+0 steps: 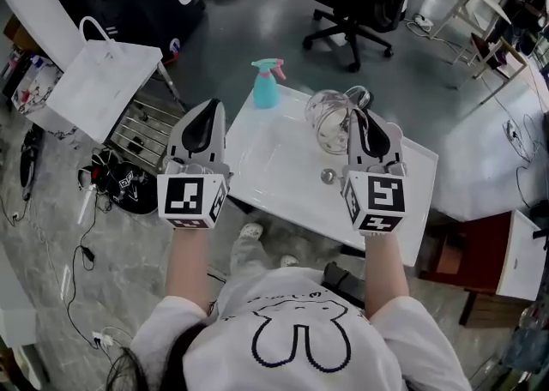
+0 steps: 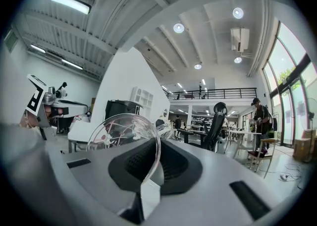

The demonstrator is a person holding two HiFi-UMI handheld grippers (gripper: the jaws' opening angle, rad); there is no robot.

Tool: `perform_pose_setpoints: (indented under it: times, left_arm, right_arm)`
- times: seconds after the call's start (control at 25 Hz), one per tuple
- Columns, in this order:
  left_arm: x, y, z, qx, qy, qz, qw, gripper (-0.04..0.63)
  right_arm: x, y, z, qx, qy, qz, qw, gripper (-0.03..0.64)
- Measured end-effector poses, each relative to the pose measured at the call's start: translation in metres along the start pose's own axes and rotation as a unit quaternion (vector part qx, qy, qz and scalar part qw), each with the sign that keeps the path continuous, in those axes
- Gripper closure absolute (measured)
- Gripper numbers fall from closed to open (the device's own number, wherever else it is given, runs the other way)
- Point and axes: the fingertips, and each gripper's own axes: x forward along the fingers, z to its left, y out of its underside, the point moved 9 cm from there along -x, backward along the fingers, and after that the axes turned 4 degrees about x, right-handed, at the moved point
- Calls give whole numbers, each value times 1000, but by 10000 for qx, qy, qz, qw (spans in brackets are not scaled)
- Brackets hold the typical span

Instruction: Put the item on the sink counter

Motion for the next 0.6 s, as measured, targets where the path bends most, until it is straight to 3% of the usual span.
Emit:
perform_pose_setpoints:
  times: [0.6]
  left_arm:
    - [118, 28, 59, -251, 1126, -286, 9929, 584]
  right_arm:
    - [71, -3, 5, 9, 1160, 298, 9928, 574]
